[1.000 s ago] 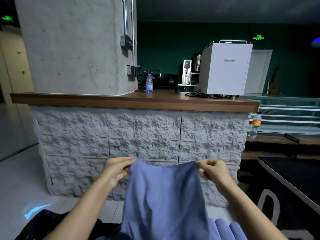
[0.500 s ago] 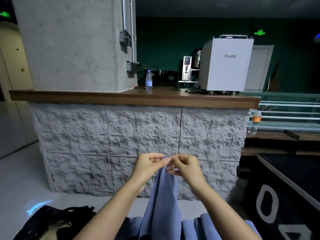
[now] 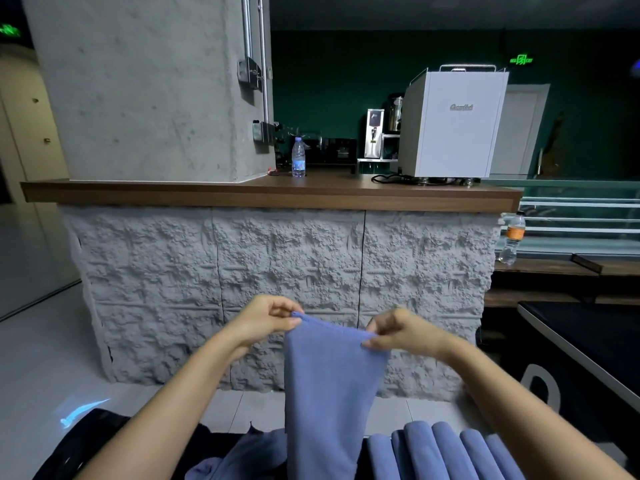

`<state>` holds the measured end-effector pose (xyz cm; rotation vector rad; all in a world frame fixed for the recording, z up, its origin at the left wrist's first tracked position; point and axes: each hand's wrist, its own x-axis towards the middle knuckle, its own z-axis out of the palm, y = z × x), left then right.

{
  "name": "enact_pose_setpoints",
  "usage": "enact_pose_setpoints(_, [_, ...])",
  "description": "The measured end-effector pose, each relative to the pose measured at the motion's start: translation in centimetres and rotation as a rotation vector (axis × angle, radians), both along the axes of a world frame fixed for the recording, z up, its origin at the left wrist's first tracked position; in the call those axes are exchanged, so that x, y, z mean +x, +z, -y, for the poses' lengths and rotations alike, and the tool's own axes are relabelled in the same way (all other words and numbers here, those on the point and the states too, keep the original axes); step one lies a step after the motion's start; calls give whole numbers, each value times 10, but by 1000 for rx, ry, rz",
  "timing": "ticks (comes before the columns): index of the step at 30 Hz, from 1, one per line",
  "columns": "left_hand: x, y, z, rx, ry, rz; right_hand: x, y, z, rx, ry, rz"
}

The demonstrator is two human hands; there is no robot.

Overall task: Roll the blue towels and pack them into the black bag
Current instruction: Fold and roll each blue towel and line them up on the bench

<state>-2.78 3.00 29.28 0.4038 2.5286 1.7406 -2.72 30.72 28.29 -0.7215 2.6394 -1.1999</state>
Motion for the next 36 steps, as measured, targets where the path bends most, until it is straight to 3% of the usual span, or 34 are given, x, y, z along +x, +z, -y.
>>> enact_pose_setpoints(4, [-9,28,6,37,88,-127,5,54,1,95,-28,-231])
enact_pose_setpoints(7, [-15,28,-4,189,211,-314,7,62,9,-36,-200,-531])
enact_pose_setpoints(9, [-21,1,-12,16,173,-289,0,36,11,78,-251,-624])
enact_pose_setpoints(11, [-28,-38,-16,-119,128,-139,-7,-5,11,383,-237,-436])
enact_pose_setpoints(15, [-27,-46,-17,-38,203,-98,-5,-18,2,149,-347,-374])
enact_pose_setpoints(23, [11,-26,-2,-26,41,-55,25,-4,-12,132,-230,-286])
enact_pose_setpoints(27, [24,-43,9,-4,-5,64,32,-17,-10,-79,-166,-58])
enact_pose_setpoints(32, [5,-100,18,-139,44,217,7,-69,3,168,-159,53])
enact_pose_setpoints(36, [-32,-122,16,-168,173,78,-30,-94,23,164,-264,-93])
